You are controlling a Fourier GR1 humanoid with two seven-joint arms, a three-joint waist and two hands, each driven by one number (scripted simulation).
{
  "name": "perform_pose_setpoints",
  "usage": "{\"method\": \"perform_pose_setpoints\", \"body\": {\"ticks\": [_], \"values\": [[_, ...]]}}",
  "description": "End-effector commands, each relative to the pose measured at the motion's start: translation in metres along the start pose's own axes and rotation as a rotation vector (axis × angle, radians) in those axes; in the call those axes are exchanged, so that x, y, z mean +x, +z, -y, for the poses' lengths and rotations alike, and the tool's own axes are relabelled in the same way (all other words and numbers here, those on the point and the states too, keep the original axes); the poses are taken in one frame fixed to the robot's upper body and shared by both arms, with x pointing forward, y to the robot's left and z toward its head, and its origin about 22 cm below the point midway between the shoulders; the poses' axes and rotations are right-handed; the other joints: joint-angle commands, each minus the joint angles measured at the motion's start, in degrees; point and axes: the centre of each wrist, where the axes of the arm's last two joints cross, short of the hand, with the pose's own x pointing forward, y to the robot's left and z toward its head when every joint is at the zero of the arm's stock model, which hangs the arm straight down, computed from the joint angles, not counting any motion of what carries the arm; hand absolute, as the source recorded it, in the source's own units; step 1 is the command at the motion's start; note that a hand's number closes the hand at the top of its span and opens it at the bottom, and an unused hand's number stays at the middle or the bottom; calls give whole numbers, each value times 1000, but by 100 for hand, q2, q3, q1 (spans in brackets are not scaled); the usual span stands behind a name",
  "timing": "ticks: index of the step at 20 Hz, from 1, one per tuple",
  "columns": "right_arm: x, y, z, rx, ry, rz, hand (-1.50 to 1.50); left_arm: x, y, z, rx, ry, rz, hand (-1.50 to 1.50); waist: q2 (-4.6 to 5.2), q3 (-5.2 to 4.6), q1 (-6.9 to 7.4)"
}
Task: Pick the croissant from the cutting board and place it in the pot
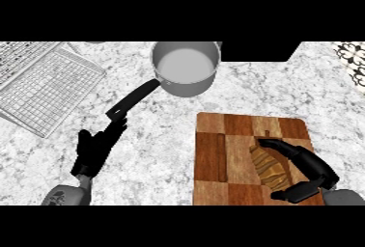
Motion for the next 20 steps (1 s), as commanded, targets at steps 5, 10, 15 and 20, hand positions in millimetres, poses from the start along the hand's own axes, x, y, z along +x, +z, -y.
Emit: {"method": "perform_pose_setpoints", "body": {"ticks": [5,10,15,20], "values": [[-32,-1,-19,55,-12,22,150,3,8,-2,9,-6,-7,0,76,112,88],[-53,3,-33,21,-125,70,150,2,2,-2,-15,3,-4,0,100,117,107],[-41,-16,-42,-286,-113,109,150,4,-2,-9,5,-1,2,0,83,106,14],[-30,-43,-53,-637,-69,106,150,1,1,8,11,-6,7,0,80,106,50]]}}
